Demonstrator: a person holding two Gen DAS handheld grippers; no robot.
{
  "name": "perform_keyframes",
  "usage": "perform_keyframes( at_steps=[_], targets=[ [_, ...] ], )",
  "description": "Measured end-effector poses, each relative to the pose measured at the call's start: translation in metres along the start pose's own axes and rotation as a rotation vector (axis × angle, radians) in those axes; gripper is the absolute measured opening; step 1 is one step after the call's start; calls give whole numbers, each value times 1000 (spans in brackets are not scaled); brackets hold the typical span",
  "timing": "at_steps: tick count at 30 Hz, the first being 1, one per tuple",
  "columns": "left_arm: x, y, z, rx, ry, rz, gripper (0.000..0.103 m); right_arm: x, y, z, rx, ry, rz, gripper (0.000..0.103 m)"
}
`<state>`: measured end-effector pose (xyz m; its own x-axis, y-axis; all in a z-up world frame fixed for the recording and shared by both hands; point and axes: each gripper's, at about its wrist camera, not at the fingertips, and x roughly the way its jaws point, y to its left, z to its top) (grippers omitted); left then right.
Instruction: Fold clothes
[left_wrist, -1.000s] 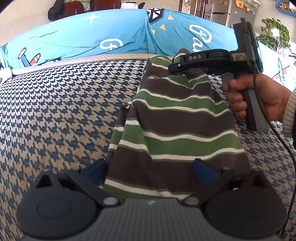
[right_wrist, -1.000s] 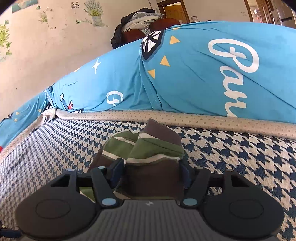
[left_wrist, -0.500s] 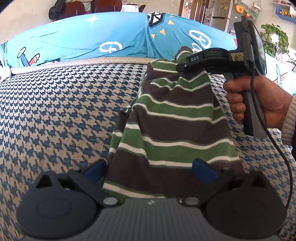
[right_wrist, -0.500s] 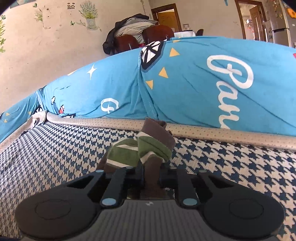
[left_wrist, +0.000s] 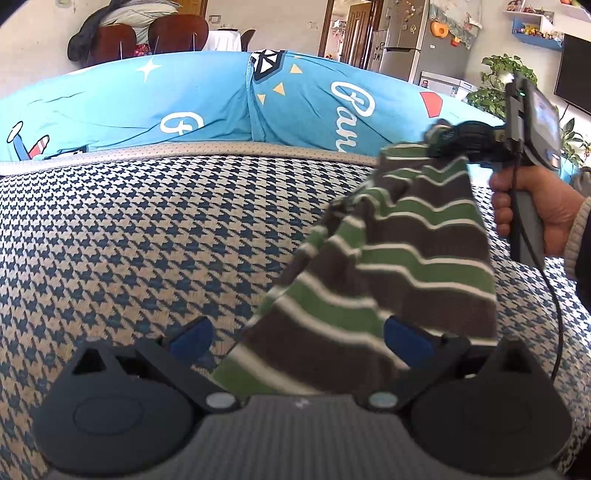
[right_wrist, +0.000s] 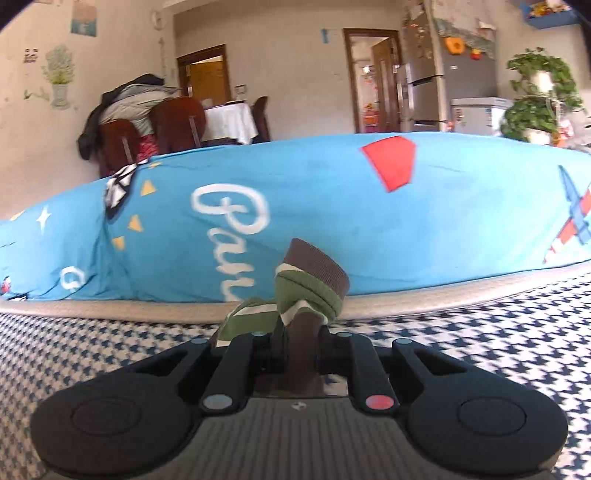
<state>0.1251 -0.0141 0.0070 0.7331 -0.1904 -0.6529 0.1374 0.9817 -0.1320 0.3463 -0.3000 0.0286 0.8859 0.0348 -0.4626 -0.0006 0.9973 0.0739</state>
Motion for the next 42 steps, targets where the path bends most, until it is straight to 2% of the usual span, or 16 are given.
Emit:
perform_keyframes(
  at_steps=[9,13,15,19,23,27,32,35,38,42],
  targets=[
    [0,3,-2,-28,1,41,103,-40,-76,7,96,-50,-319,14],
    [1,2,-3,-24,2,44,103,-44,-100,1,136,2,-364,16],
    [4,-2,-3,-9,0,46,103,-43,-109,-5,152,41,-382,33],
    [5,-6,-3,4,0,43,103,-51,-116,-10,151,54,-383,40],
    [6,-10,-3,11,-2,42,103,-66,-116,-6,125,4,-418,56],
    [6,-13,-4,17,-1,37,103,-79,-114,-4,164,-11,-325,56],
    [5,-17,-5,22,2,29,103,-83,-92,-6,193,36,-66,44],
    [5,-19,-5,26,3,25,103,-82,-68,-12,161,67,67,41],
    [6,-19,-5,25,4,23,103,-77,-44,-19,112,114,154,41],
    [6,-19,-5,21,6,21,103,-65,-21,-29,74,182,193,41]
  ],
)
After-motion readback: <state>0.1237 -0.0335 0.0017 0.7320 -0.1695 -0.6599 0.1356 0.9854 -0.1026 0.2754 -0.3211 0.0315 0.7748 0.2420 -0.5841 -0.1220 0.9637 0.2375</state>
